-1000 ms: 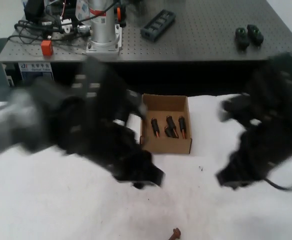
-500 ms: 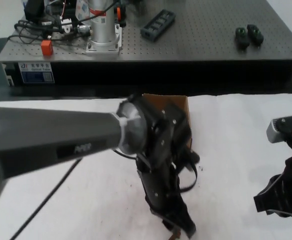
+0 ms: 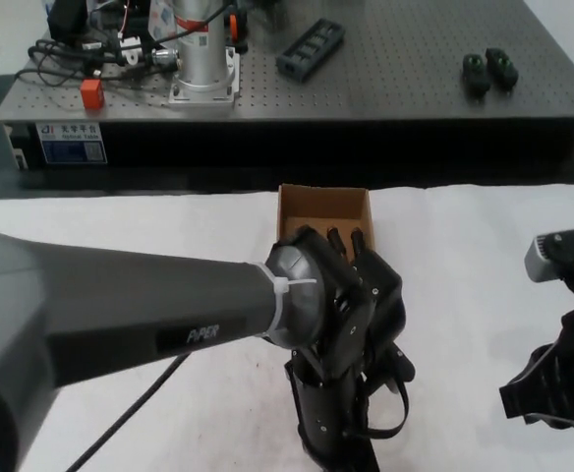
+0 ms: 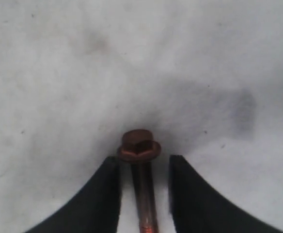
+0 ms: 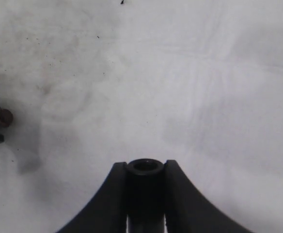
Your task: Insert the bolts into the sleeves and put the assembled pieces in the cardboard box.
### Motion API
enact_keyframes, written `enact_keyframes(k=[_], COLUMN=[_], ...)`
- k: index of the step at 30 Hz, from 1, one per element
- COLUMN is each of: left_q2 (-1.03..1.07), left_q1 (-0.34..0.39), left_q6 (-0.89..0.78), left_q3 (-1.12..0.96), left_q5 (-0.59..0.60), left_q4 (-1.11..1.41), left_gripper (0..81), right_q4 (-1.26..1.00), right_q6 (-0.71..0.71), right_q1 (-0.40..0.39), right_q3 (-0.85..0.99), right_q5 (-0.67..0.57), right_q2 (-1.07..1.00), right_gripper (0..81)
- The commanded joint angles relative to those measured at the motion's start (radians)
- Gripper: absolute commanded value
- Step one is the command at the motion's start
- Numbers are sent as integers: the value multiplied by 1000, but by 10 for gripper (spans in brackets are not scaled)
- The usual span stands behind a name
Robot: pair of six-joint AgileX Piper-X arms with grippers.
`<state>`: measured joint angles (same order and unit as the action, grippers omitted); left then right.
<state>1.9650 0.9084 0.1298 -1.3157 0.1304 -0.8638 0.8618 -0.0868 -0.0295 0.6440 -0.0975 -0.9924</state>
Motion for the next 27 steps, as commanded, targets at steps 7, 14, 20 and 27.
enact_keyframes(k=[7,14,20,27], left_q2=[-26,-310,-565,-661], left_q1=[3,-76,-202,-222], left_q6=[-17,-240,-510,-651], left_q3=[-10,70,278,363], left_q5=[-13,40,339,478], left_q4=[-16,168,614,873], left_gripper=[6,6,6,6], right_q4=[8,-221,-572,-1033], right_q6=[8,159,321,432], right_q1=[6,-47,-188,-349], right_q3=[-4,-184,-327,-361], right_q5=[-99,-509,-611,-491], right_q2=[15,137,272,260], right_gripper=[18,18,18,18])
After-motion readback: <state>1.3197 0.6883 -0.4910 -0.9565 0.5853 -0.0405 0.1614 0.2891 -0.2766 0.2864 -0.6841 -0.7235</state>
